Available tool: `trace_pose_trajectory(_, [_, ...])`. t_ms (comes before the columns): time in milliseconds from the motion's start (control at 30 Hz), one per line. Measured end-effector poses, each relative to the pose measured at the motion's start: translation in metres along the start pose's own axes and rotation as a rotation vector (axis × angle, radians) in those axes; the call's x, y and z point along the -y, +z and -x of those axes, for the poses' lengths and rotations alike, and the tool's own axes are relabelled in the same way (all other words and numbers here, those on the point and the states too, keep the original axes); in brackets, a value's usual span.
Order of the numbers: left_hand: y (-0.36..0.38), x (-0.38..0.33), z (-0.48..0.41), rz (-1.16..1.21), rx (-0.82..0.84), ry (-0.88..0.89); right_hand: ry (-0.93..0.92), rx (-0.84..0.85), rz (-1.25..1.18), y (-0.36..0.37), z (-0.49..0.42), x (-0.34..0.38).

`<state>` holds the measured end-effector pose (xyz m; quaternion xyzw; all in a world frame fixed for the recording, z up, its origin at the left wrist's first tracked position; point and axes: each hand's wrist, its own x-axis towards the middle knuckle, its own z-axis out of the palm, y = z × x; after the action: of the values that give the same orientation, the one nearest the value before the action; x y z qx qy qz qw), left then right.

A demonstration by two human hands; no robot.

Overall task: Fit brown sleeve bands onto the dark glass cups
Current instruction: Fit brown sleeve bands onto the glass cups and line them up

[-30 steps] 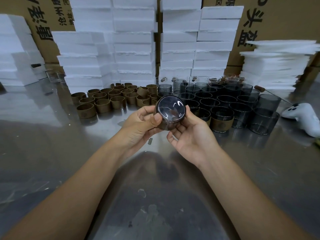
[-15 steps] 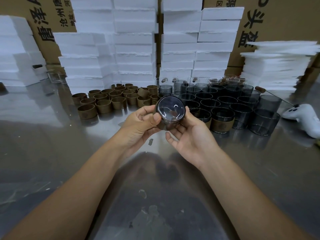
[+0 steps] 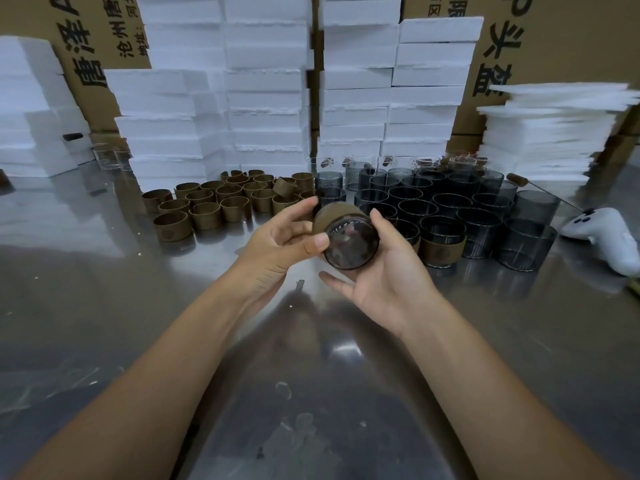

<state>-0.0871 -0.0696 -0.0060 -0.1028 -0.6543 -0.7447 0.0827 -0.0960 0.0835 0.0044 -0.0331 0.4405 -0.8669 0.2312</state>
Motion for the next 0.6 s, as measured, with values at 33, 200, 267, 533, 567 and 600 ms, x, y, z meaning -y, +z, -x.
trace_pose_trajectory(33, [0.000, 0.001, 0.000, -0.012, -0.045, -0.003, -0.048, -0.012, -0.002, 0.001, 0.000, 0.000])
trace_pose_trajectory(200, [-0.002, 0.003, 0.000, -0.055, 0.052, -0.061, -0.295, -0.034, 0.232, 0.003, -0.001, -0.002])
trace_pose_trajectory(267, [-0.001, 0.000, 0.001, -0.010, 0.107, -0.071, -0.400, -0.054, 0.434, 0.004, 0.001, -0.004])
trace_pose_trajectory(533, [-0.002, -0.001, 0.001, 0.082, 0.030, -0.009, -0.537, 0.023, 0.566, -0.003, -0.005, -0.011])
trace_pose_trajectory(567, [-0.002, 0.000, 0.001, 0.080, 0.028, -0.009, -0.536, 0.011, 0.544, -0.003, -0.006, -0.011])
trace_pose_trajectory(600, [-0.002, 0.000, 0.001, 0.077, 0.025, -0.011, -0.534, -0.001, 0.531, -0.004, -0.006, -0.010])
